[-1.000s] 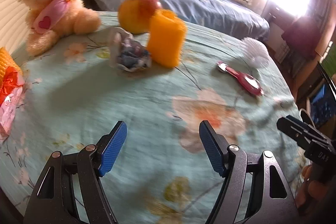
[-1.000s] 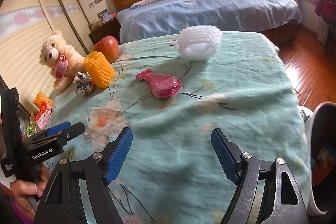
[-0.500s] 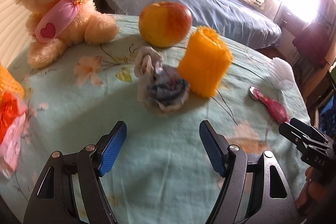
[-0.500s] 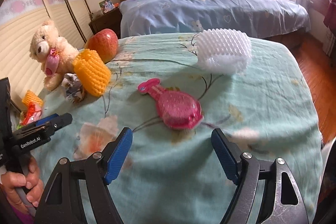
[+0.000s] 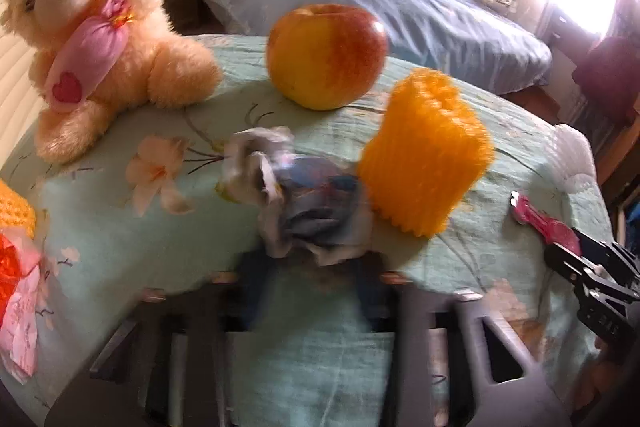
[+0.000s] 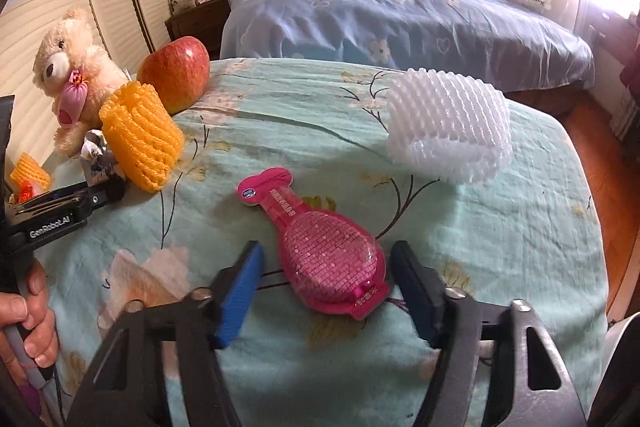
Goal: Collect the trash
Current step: 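Grasp the crumpled foil wrapper with the left tool while the right tool grasps the pink brush, then carry the foil wrapper with the left tool while the right tool carries the pink brush to the bin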
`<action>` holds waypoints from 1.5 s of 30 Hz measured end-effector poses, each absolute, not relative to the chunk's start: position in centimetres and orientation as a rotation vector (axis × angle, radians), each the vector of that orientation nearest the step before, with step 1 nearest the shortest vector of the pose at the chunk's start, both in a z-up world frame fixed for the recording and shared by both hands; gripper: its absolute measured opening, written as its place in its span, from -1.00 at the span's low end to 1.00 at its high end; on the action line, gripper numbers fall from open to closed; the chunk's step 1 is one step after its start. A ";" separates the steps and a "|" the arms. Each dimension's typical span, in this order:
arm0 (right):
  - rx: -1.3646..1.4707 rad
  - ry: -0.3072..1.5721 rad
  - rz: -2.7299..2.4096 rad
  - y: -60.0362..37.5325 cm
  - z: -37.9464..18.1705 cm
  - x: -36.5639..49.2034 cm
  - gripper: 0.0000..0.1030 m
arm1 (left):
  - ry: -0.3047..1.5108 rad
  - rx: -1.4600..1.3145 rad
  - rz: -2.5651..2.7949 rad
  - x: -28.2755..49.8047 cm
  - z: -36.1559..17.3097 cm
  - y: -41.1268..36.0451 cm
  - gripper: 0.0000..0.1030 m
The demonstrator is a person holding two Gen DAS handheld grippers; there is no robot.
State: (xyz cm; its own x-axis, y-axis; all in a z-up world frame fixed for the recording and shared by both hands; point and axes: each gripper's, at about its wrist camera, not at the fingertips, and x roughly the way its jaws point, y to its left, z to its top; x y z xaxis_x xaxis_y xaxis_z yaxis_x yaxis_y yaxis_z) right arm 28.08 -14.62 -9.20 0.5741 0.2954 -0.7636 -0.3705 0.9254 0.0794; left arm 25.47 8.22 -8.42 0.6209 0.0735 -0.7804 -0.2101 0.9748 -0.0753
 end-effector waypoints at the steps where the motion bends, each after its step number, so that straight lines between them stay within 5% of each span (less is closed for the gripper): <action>1: -0.091 0.876 0.396 -14.6 -9.2 28.1 0.02 | 0.885 -0.162 0.165 25.5 -8.4 8.2 -0.62; 45: 0.242 0.787 0.205 -30.4 -6.6 14.3 -0.01 | 0.880 -0.012 -0.328 15.2 -6.0 -11.0 -0.73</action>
State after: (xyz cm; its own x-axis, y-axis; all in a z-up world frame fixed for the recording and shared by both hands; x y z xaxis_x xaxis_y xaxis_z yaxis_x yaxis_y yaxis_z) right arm 14.33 -30.37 -6.56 0.6886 0.2711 -0.6726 -0.0917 0.9526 0.2900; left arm 15.21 -11.03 -6.02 0.5902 -0.2863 -0.7548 0.2769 0.9501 -0.1439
